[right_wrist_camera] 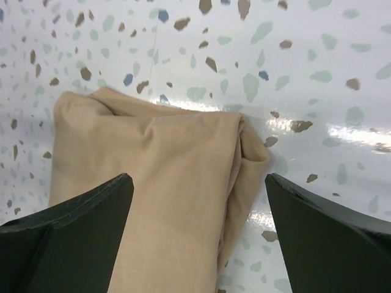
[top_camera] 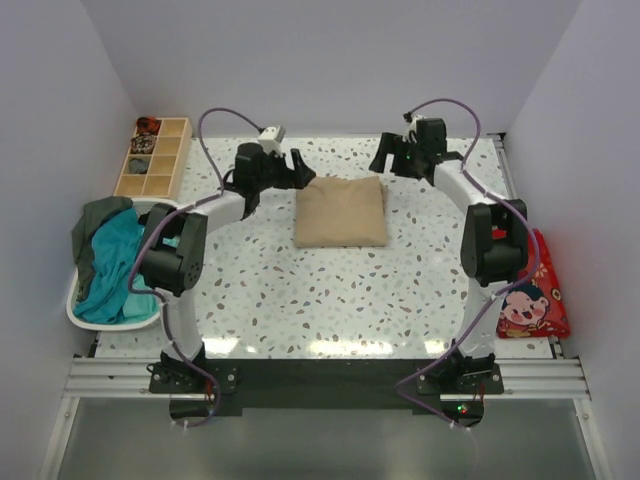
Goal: Fold and stack the t-shirts
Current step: Smooth out wrinkles on the folded tshirt, then put the neatly folded tshirt into the corner of the board with the right arm
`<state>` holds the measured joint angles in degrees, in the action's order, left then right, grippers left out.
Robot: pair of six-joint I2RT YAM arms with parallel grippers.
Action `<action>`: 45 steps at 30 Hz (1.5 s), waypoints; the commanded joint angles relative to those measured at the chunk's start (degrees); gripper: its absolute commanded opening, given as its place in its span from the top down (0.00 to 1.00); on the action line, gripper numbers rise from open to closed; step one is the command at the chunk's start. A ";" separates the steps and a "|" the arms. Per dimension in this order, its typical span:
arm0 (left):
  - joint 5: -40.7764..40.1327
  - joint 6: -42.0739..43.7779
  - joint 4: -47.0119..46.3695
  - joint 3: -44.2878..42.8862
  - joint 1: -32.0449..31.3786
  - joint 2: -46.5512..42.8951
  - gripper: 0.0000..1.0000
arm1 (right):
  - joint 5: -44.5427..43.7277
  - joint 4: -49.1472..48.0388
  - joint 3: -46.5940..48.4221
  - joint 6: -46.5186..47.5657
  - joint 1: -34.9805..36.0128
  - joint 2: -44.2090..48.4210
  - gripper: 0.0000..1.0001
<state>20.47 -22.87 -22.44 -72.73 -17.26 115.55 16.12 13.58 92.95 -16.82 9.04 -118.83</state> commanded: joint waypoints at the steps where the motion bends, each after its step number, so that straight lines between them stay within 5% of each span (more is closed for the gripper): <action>1: -4.64 1.00 3.01 2.66 0.64 -8.22 0.12 | -5.22 0.82 -0.66 0.04 -0.07 6.24 0.05; 14: -10.62 -2.35 1.43 24.21 -1.73 -19.74 0.12 | 2.42 -0.66 -14.99 -1.46 -1.92 8.27 0.05; 28: -9.31 -1.74 1.87 23.69 -1.73 -18.87 0.11 | 18.76 0.64 -11.31 -4.63 -2.19 -5.53 0.09; 38: -6.15 -3.93 -2.00 21.40 -1.90 -12.81 0.12 | 20.36 5.14 -9.62 -2.25 3.44 -9.23 0.13; 42: -6.23 -3.93 -2.26 21.57 -2.08 -12.98 0.12 | 20.97 -0.12 -11.03 -7.08 5.02 -10.81 0.31; 43: -6.14 -3.93 -2.17 21.66 -2.08 -12.98 0.12 | 21.14 -2.14 -10.95 -7.96 5.37 -11.68 0.50; 45: -5.79 -3.85 -2.17 21.75 -2.08 -13.15 0.12 | 21.06 -4.17 -10.59 -10.33 5.55 -12.48 0.67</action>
<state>13.43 -26.17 -20.67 -49.23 -18.96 103.07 38.41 9.26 84.71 -22.70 13.28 -125.95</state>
